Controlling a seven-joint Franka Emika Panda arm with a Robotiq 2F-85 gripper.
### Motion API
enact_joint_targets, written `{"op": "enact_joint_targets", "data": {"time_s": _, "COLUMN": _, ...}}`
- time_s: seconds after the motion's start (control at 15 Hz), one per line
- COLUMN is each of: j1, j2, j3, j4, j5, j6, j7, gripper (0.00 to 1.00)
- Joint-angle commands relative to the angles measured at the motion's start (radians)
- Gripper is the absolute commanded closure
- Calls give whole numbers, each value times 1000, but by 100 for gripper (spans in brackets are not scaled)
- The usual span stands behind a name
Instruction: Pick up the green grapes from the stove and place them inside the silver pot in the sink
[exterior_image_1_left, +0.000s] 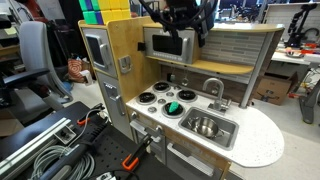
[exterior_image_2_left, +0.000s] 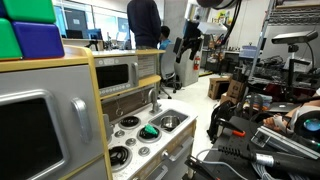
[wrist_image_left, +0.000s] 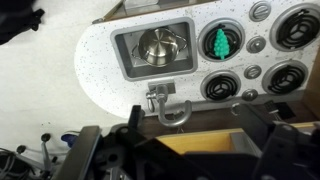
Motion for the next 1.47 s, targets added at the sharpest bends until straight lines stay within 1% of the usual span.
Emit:
{"op": "enact_joint_targets", "data": {"time_s": 0.0, "j1": 31, "j2": 186, "j3": -10, "j4": 159, "j5": -167, "j6": -26, "j7": 227, "gripper": 0}}
{"op": "enact_joint_targets", "data": {"time_s": 0.07, "j1": 42, "j2": 190, "j3": -19, "j4": 184, "j5": -164, "j6": -83, "j7": 235, "gripper": 0}}
{"op": "enact_joint_targets", "data": {"time_s": 0.13, "j1": 40, "j2": 181, "j3": -15, "j4": 201, "j5": -122, "j6": -160, "j7": 200, "gripper": 0}}
{"op": "enact_joint_targets", "data": {"time_s": 0.2, "j1": 35, "j2": 174, "j3": -13, "j4": 132, "j5": -120, "j6": -50, "j7": 185, "gripper": 0}}
{"op": "enact_joint_targets", "data": {"time_s": 0.27, "j1": 36, "j2": 185, "j3": -12, "j4": 159, "j5": -119, "j6": -91, "j7": 186, "gripper": 0}}
{"op": "enact_joint_targets", "data": {"time_s": 0.4, "j1": 35, "j2": 186, "j3": -13, "j4": 186, "j5": -120, "j6": -127, "j7": 187, "gripper": 0}}
{"op": "enact_joint_targets", "data": {"time_s": 0.6, "j1": 31, "j2": 194, "j3": -7, "j4": 192, "j5": -107, "j6": -123, "j7": 169, "gripper": 0}}
{"op": "enact_joint_targets", "data": {"time_s": 0.73, "j1": 29, "j2": 242, "j3": 11, "j4": 213, "j5": -75, "j6": -104, "j7": 124, "gripper": 0}}
{"op": "enact_joint_targets", "data": {"time_s": 0.8, "j1": 23, "j2": 270, "j3": 28, "j4": 225, "j5": -52, "j6": -95, "j7": 61, "gripper": 0}}
{"op": "enact_joint_targets", "data": {"time_s": 0.93, "j1": 11, "j2": 345, "j3": 70, "j4": 269, "j5": 40, "j6": -106, "j7": -57, "gripper": 0}}
{"op": "enact_joint_targets", "data": {"time_s": 1.0, "j1": 9, "j2": 385, "j3": 88, "j4": 297, "j5": 78, "j6": -134, "j7": -103, "gripper": 0}}
{"op": "enact_joint_targets", "data": {"time_s": 1.13, "j1": 35, "j2": 479, "j3": 93, "j4": 352, "j5": 87, "j6": -138, "j7": -87, "gripper": 0}}
{"op": "enact_joint_targets", "data": {"time_s": 1.33, "j1": 119, "j2": 650, "j3": 44, "j4": 469, "j5": 2, "j6": -104, "j7": 26, "gripper": 0}}
{"op": "enact_joint_targets", "data": {"time_s": 1.4, "j1": 147, "j2": 703, "j3": 26, "j4": 514, "j5": -19, "j6": -108, "j7": 55, "gripper": 0}}
